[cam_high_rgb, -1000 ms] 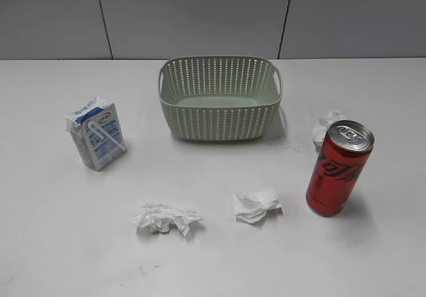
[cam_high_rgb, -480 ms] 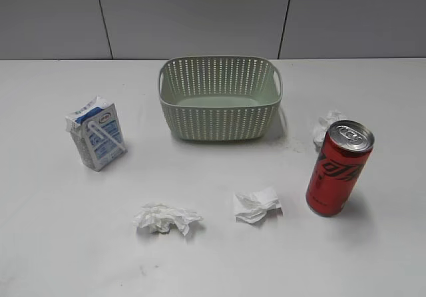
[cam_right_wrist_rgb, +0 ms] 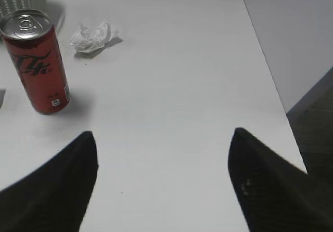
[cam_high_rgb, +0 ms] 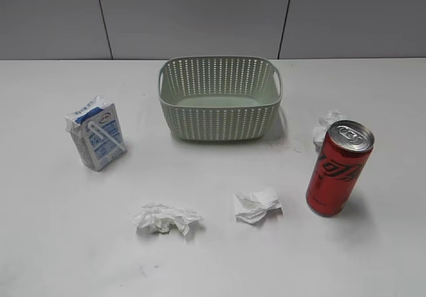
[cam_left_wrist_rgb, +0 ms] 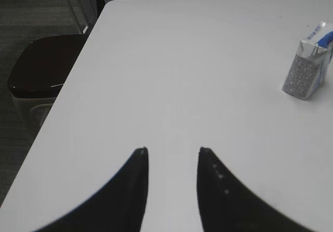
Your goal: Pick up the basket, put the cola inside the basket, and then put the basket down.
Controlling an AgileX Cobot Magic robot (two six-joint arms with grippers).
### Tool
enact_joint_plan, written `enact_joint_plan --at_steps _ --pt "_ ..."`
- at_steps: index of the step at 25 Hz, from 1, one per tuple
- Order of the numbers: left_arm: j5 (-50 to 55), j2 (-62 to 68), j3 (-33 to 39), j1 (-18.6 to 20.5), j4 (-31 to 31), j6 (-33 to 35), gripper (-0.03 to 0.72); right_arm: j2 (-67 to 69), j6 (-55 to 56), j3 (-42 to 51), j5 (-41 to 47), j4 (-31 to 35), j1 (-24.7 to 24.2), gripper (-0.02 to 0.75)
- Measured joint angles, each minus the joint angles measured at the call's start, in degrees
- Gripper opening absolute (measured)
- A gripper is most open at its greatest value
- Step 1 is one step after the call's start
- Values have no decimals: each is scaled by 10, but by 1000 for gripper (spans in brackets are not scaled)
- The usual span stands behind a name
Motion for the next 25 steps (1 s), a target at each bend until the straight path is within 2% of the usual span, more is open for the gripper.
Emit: enact_joint_plan --at_steps 2,5,8,13,19,25 --pt "0 0 0 0 -3 0 358 0 0 0 0 0 0 592" --pt "-1 0 0 0 -6 0 563 0 0 0 0 0 0 592" --pt "-8 15 -1 0 -9 0 663 0 0 0 0 0 0 592" --pt "-97 105 -19 0 -41 0 683 0 0 0 0 0 0 592" --pt "-192 299 -56 0 -100 3 642 0 0 0 1 0 0 592" --pt "-214 503 -150 0 -136 23 618 0 0 0 1 0 0 592"
